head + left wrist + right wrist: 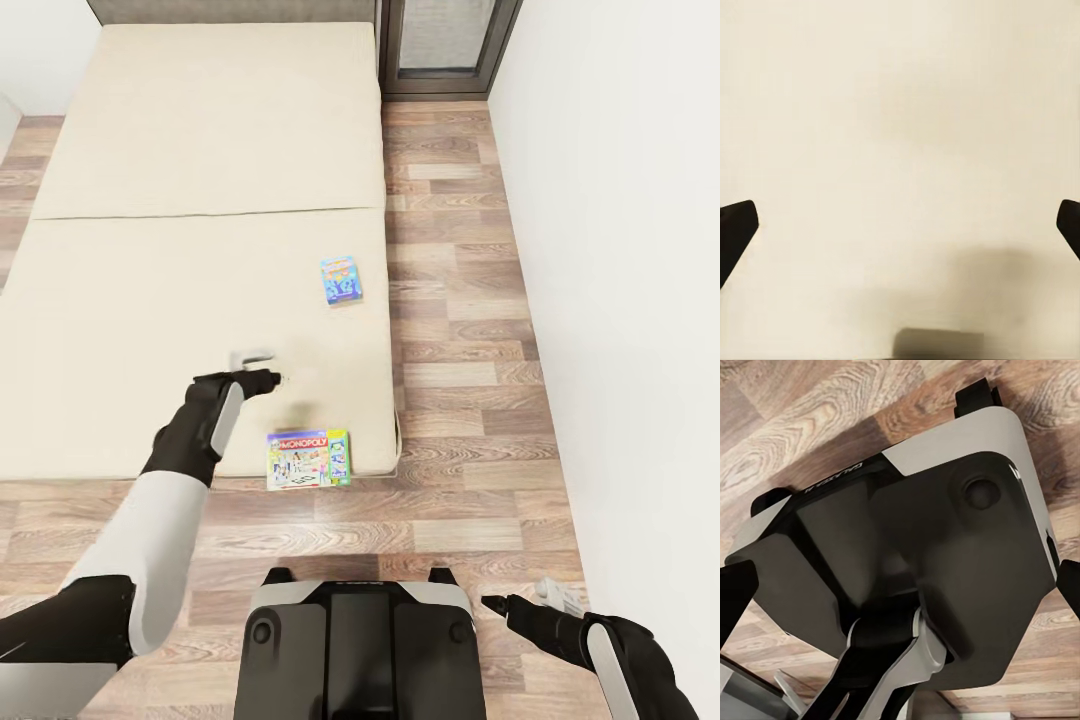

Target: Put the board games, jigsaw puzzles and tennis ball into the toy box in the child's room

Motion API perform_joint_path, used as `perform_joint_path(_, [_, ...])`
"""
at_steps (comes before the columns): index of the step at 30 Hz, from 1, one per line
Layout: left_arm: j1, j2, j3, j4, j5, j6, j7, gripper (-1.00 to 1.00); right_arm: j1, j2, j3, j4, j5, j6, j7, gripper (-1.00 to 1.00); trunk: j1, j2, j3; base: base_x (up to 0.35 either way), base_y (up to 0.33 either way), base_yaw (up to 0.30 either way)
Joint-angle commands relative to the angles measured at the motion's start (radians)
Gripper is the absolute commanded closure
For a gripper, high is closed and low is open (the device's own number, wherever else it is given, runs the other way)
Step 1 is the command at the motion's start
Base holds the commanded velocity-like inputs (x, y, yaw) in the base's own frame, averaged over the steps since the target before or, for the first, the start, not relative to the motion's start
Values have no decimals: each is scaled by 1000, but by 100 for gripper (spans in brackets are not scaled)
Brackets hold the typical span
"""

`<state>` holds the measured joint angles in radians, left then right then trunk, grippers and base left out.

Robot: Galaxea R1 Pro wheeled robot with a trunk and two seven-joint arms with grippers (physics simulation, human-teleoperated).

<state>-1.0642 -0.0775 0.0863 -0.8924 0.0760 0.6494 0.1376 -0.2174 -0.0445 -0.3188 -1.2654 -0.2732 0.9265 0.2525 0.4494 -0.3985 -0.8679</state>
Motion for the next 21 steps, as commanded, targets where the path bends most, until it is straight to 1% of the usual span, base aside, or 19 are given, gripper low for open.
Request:
perform_joint_path(1, [0,7,9,-16,10,25,2,-100,0,0,-2,-1,8,5,10,-100,1,-2,-1,0,0,0])
perform_joint_path(2, [0,14,17,-31,10,45,-5,-100,0,0,-2,-1,8,5,9,-100,1,-2,-1,0,0,0])
perform_joint_path(3, [1,30,31,-59,11,87,-27,-100,0,0,-2,0,8,4,9,-100,1,-2,-1,0,0,0])
perform_joint_path(5, [2,51,48,-82,11,126,-66,-100,0,0,-2,0,8,4,9,-100,1,-2,-1,0,0,0])
perform_joint_path(7, [4,76,66,-101,11,162,-120,-100,0,1,-2,0,8,4,9,-100,1,-2,-1,0,0,0])
perform_joint_path(8, [6,105,85,-114,11,197,-189,-100,0,1,-2,-1,9,3,8,-100,1,-2,-1,0,0,0])
perform_joint_path(11, [9,153,107,-125,11,258,-315,-100,0,0,-2,-1,9,3,8,-100,1,-2,-1,0,0,0])
perform_joint_path(13, [12,192,117,-129,10,293,-408,-100,0,0,-2,-1,9,2,8,-100,1,-2,-1,0,0,0])
perform_joint_path(15, [32,285,129,-133,12,339,-610,-100,0,0,-1,-1,9,-15,9,-100,1,-2,-1,0,0,0])
perform_joint_path(16, [39,310,131,-133,12,347,-664,-100,0,0,-1,-1,9,-21,10,-100,1,-2,-1,0,0,0])
perform_joint_path(17, [54,358,133,-134,12,358,-774,-100,0,1,-1,-2,8,-31,10,-100,1,-2,-1,0,0,0])
perform_joint_path(19, [70,405,135,-134,11,367,-885,-100,0,1,-1,-2,8,-38,10,-100,1,-2,-1,0,0,0])
perform_joint_path(20, [87,452,137,-129,10,372,-997,-100,1,1,0,-2,9,-43,10,-100,1,-2,-1,0,0,0])
perform_joint_path(21, [96,476,137,-127,9,373,-1051,-100,1,1,0,-2,9,-44,10,-100,1,-2,-1,0,0,0])
